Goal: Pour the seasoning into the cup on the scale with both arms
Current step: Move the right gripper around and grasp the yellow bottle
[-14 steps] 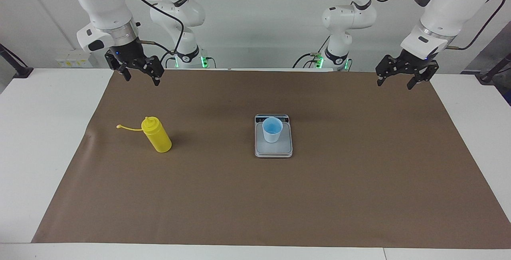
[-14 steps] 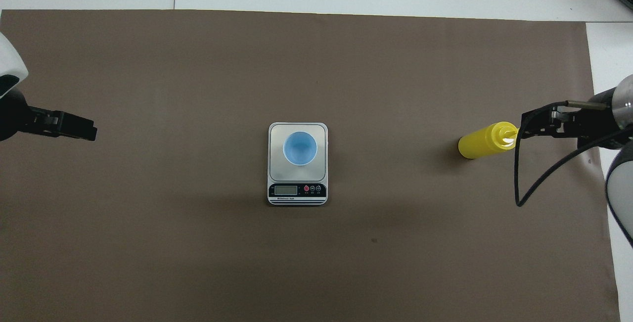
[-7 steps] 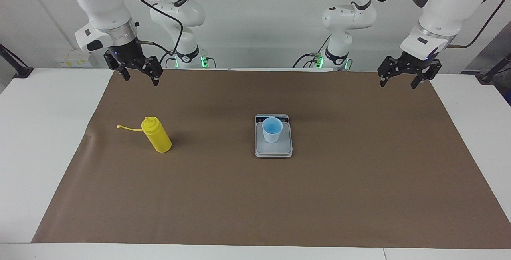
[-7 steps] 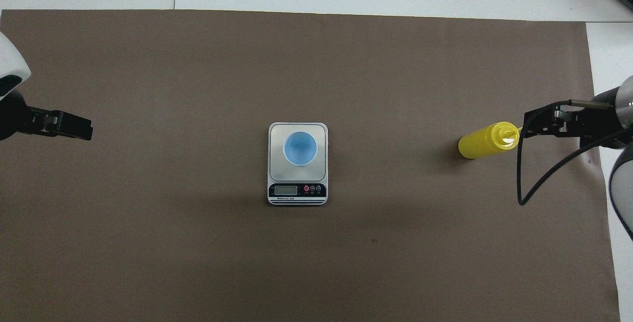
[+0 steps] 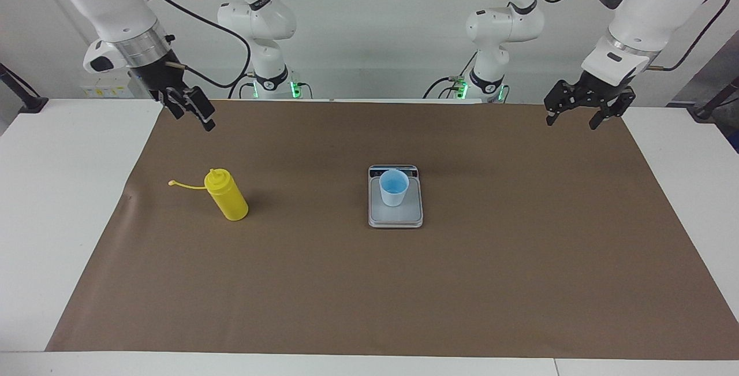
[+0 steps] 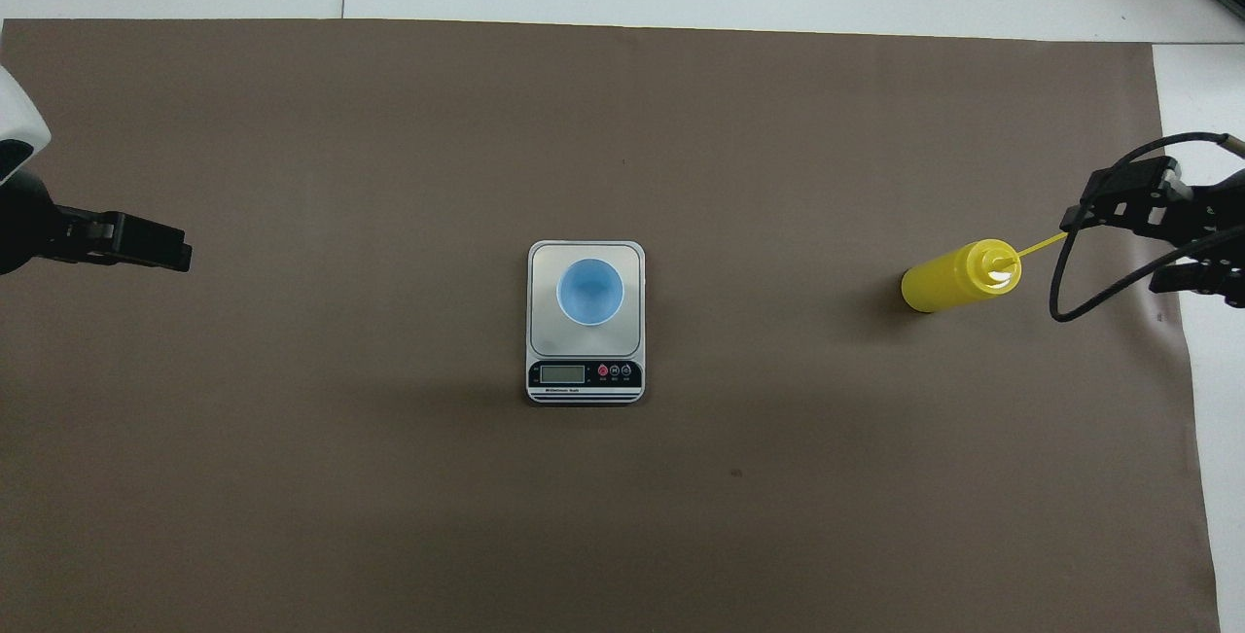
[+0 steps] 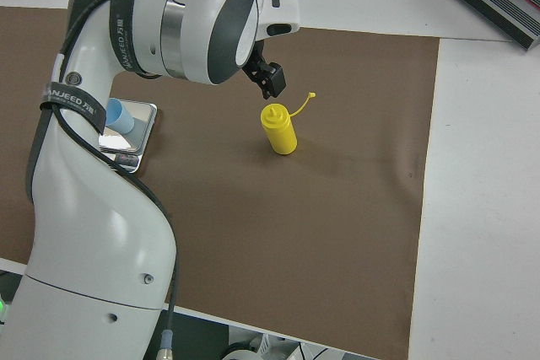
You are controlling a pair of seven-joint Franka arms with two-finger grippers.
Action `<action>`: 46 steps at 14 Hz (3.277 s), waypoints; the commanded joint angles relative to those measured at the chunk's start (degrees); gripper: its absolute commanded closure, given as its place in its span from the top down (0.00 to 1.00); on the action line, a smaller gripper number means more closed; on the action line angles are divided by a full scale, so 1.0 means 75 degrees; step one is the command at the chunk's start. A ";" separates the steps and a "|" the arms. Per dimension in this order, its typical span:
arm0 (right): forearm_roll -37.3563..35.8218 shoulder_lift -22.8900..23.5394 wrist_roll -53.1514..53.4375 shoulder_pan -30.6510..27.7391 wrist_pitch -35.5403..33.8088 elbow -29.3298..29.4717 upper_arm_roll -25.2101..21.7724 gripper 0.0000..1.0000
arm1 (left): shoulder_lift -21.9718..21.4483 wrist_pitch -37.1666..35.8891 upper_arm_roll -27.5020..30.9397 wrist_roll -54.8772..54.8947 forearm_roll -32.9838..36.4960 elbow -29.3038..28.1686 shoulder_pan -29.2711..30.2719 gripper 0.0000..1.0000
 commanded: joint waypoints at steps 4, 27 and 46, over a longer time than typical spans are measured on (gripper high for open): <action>0.0828 0.1139 0.1594 -0.1030 0.0039 0.0415 0.0044 1.00 | -0.0193 -0.0155 -0.0029 -0.0005 0.0080 0.0016 0.0099 1.00; 0.2808 0.4377 0.2811 -0.2040 -0.0724 0.1684 -0.0026 1.00 | -0.0240 -0.0143 -0.0041 -0.0040 0.0069 -0.0101 0.0087 1.00; 0.4670 0.3627 0.2615 -0.1840 -0.0021 -0.0801 0.0033 0.83 | -0.0251 -0.0143 -0.0041 -0.0052 0.0069 -0.0101 0.0087 1.00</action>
